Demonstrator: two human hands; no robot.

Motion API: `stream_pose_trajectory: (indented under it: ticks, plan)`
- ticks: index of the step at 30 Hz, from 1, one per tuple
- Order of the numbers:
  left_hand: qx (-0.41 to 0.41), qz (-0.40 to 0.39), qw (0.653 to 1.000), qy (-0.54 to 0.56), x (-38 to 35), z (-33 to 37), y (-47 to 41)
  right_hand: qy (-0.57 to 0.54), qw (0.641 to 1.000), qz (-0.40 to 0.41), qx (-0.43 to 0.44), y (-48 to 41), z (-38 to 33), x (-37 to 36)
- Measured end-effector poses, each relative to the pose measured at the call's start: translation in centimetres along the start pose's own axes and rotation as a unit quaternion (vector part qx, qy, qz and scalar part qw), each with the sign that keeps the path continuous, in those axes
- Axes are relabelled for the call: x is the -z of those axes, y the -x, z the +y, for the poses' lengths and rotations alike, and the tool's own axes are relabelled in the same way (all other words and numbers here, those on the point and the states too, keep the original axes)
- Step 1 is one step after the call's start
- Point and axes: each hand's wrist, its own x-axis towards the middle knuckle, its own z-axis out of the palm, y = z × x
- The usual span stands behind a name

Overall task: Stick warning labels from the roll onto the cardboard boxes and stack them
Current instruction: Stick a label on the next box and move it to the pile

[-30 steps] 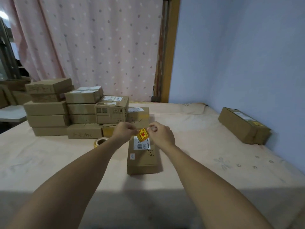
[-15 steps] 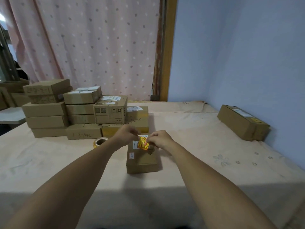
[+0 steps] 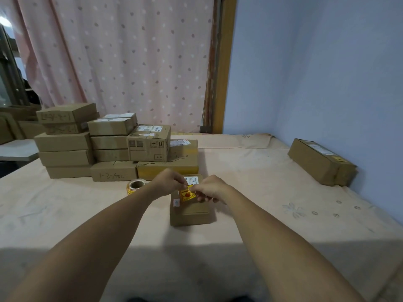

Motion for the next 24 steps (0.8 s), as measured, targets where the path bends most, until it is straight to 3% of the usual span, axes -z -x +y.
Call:
stream_pose_trajectory:
  ticks: [4, 17, 24]
  plan:
    - [0.002, -0.024, 0.999, -0.034, -0.9, -0.1, -0.1, 0.045, 0.998, 0.011, 0.034, -0.3, 0.7, -0.2]
    - [0.012, 0.005, 0.998, -0.062, -2.3, -1.9, -0.1, 0.096, 0.993, 0.031, 0.058, -1.3, 1.6, -1.2]
    - [-0.085, 0.024, 0.972, -0.220, -1.9, -2.7, 0.5, 0.128, 0.985, 0.032, 0.113, -0.9, 1.5, -1.4]
